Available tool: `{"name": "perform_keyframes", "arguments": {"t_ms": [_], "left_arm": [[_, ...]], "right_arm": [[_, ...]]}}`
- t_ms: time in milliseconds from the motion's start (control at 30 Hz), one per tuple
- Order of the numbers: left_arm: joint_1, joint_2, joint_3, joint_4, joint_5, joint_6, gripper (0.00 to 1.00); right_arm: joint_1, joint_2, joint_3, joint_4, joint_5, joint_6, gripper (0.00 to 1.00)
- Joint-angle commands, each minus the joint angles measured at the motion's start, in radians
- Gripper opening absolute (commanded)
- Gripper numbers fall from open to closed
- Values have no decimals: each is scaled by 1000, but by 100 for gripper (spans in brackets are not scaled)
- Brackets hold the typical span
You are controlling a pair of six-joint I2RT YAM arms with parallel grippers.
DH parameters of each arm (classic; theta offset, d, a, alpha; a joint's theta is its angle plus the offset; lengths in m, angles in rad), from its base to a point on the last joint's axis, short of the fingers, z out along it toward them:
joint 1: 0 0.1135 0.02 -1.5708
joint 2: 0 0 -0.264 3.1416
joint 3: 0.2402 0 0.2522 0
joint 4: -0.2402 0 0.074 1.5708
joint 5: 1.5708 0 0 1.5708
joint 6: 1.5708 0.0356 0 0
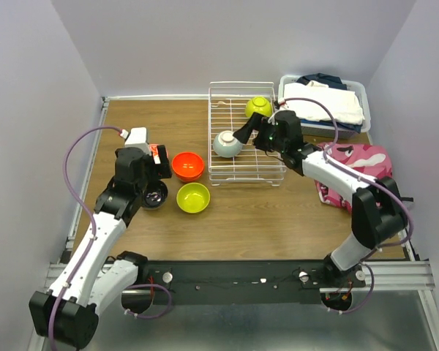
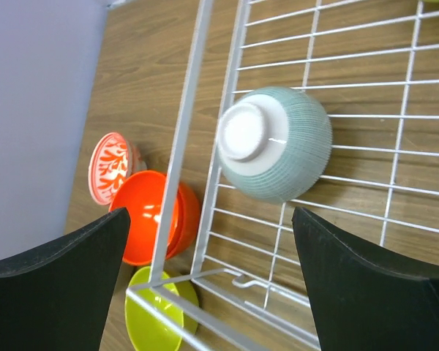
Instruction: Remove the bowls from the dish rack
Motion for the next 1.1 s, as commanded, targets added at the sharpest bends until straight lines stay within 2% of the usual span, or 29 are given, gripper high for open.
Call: {"name": "perform_keyframes", "arguments": {"t_ms": [0, 167, 500, 1067], "left_arm": [[3, -89, -84, 111, -39, 53, 99], [-22, -94, -75, 103, -33, 64, 99], [-51, -145, -86, 102, -65, 78, 99], [-62, -152, -92, 106, -54, 81, 99]], "right_arm": [[-55, 107, 86, -55, -103, 100, 99], [-86, 224, 175, -104, -181, 113, 99], [-109, 414, 334, -199, -241, 77, 97], [-113, 543, 302, -87, -366, 129, 97]]}}
